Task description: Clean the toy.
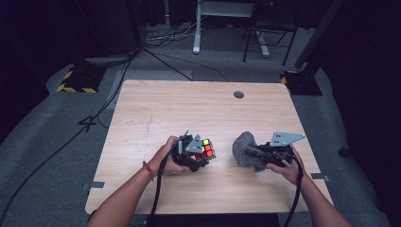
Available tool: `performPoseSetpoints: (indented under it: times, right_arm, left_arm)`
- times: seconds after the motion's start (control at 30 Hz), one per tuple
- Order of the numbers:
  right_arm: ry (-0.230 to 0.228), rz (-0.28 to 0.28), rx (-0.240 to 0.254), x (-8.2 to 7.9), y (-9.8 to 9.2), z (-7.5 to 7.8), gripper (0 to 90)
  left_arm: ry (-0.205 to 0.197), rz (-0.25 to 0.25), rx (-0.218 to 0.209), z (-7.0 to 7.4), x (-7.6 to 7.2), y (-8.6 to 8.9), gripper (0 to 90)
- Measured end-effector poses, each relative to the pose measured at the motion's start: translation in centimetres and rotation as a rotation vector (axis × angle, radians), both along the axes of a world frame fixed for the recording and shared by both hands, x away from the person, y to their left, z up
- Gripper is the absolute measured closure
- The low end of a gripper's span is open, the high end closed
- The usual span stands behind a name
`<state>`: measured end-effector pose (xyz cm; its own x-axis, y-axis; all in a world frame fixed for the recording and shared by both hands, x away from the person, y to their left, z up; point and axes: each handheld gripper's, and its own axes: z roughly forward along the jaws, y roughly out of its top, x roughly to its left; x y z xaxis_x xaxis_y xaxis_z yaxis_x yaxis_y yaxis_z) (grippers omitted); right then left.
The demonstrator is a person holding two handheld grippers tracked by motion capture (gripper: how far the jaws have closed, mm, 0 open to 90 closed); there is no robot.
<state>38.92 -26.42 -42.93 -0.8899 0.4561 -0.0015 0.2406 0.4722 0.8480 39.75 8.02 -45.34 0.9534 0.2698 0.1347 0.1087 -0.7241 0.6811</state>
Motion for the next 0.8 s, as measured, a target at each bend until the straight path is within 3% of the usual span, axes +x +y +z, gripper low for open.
performPoseSetpoints:
  times: [0.43, 0.57, 0.8]
  right_arm:
    - [0.058, -0.020, -0.051, 0.9, -0.6, -1.0, 77.3]
    - [0.080, -0.012, -0.095, 0.3, -1.1, -1.9, 77.1]
    - [0.091, -0.004, -0.091, -0.9, -1.8, -3.0, 77.0]
  left_arm:
    - [0.033, 0.022, 0.046, -0.5, 0.0, 1.2, 33.8]
    - [0.060, 0.032, 0.035, -1.1, -0.2, 2.0, 33.8]
    - [0.081, 0.045, 0.029, -1.6, -1.1, 3.5, 33.8]
